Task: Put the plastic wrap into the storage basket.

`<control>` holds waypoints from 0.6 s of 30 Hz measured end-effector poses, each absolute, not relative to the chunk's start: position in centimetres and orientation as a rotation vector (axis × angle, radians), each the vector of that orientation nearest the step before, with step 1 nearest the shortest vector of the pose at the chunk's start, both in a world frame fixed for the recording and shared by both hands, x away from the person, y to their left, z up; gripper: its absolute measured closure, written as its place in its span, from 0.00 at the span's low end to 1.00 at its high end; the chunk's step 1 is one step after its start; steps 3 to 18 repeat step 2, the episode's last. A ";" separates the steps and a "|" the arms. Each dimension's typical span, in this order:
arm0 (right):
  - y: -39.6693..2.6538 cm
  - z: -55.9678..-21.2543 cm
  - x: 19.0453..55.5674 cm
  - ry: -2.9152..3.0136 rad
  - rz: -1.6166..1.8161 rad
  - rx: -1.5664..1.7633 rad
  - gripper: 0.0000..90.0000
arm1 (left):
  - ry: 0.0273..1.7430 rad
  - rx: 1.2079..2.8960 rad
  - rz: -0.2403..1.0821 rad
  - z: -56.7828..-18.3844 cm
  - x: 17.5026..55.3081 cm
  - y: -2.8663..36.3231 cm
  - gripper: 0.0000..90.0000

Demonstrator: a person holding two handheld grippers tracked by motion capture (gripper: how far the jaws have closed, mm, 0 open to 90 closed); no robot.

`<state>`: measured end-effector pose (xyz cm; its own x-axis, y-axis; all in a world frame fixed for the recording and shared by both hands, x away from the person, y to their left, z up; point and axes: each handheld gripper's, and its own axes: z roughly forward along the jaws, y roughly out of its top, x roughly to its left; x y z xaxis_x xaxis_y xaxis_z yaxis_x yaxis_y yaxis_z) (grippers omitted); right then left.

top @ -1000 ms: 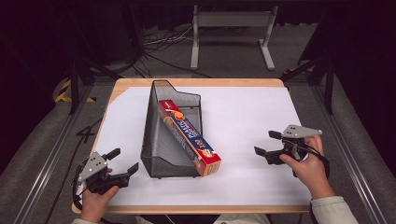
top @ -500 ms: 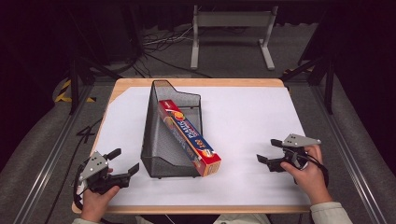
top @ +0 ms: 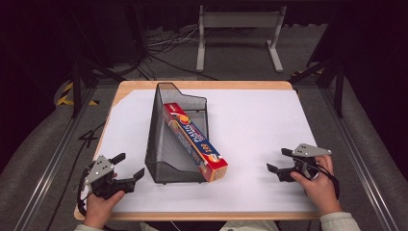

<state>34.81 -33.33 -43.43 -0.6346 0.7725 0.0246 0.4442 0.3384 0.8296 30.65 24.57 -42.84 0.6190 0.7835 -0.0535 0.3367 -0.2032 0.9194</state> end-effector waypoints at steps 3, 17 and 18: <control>-33.3 -43.4 34.8 2.234 1.208 1.069 0.14 | 0.907 1.795 0.532 -42.8 30.7 24.6 0.13; -33.3 -43.4 34.8 2.234 1.208 1.069 0.14 | 0.907 1.795 0.532 -42.8 30.7 24.6 0.13; -33.3 -43.4 34.8 2.234 1.208 1.069 0.14 | 0.907 1.795 0.532 -42.8 30.7 24.6 0.13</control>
